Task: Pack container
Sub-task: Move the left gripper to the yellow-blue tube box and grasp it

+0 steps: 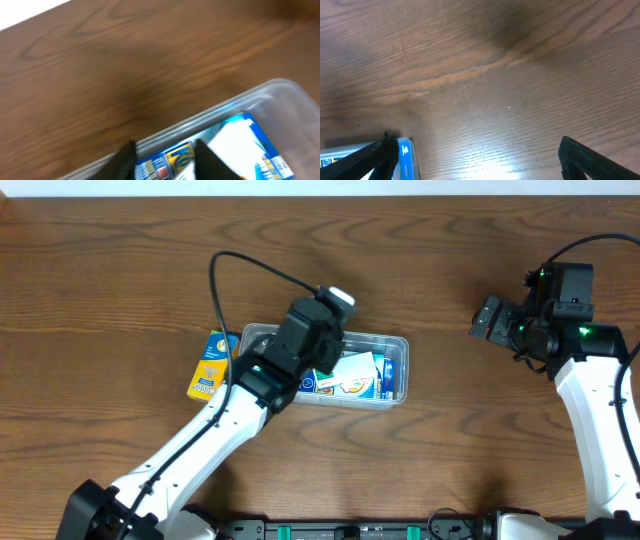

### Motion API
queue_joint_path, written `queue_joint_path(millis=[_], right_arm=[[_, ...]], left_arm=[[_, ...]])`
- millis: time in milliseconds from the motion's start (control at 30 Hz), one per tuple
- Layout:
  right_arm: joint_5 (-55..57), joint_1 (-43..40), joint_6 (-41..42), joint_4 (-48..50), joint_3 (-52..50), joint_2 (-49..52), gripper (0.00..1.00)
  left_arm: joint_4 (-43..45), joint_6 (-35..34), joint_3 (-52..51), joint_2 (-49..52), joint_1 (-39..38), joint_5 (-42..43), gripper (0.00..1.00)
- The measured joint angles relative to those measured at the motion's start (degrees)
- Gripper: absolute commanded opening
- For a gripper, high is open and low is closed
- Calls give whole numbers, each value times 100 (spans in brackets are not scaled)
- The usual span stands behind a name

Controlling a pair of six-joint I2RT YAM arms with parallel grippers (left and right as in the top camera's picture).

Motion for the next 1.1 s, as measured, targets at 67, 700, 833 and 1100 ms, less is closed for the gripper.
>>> queue_joint_path(millis=[67,700,833,1100], right_arm=[[0,0,0,-2,0,0,99],[0,0,9,-2,0,-2,99],[0,0,13,-4,0,-2,99],[-2,0,13,-4,0,-2,99]], left_arm=[[-275,-170,-2,-166,256,-70,59],[-2708,-693,0,-728,3071,-302,98],[-2647,-726,0,-175,3110,-304,98],[-2426,-678,0,708,3244,-203,98]])
